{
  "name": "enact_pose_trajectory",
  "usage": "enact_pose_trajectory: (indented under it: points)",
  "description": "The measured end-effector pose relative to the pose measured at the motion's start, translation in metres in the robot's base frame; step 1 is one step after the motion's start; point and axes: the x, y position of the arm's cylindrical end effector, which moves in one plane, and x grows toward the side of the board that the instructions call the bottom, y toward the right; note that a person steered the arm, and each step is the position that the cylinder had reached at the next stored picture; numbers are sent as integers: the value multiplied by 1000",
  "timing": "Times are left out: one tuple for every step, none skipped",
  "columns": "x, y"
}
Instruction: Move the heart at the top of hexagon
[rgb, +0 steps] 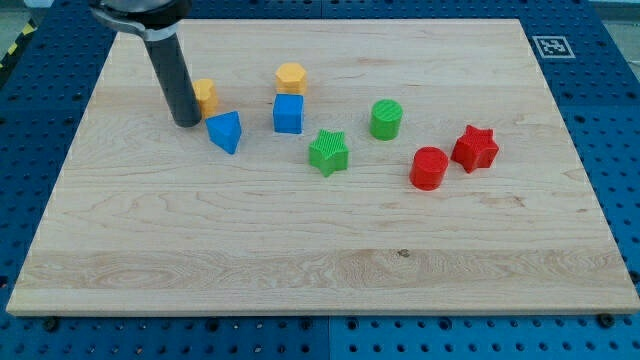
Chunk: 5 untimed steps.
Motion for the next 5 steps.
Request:
enact_pose_trajectory:
  points:
    - [-21, 0]
    - [-46, 0]
    - [-68, 1]
    - [-90, 5]
    - [-91, 1]
